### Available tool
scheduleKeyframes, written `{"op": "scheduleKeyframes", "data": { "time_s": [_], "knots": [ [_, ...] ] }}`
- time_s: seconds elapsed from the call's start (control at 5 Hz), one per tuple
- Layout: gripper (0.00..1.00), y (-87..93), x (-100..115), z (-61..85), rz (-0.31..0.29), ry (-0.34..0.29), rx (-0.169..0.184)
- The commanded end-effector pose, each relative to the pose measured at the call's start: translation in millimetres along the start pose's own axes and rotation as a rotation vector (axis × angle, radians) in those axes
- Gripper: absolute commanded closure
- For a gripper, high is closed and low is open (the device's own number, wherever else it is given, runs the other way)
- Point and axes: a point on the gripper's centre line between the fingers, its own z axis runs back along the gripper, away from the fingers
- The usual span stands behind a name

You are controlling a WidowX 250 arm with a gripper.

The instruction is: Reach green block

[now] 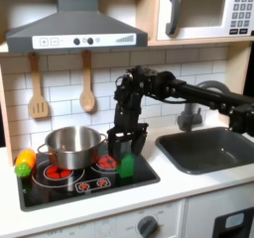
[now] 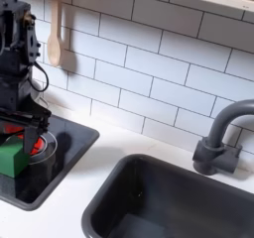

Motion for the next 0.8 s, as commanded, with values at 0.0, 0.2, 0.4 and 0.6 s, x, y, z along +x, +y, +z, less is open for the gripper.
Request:
{"op": "scheduleKeyframes", "data": {
  "time_s": [0.0,0.2,0.4,0.6],
  "knots": [
    [0.0,-2.5,-2,-9.6,-0.017,0.008,0.005],
    [0.0,-0.4,-2,-14.8,-0.016,0.006,0.008],
    [0.0,1.4,0,-21.3,-0.007,0.007,0.006],
    [0.0,1.3,2,-28.5,-0.012,0.023,0.008]
  ]
}}
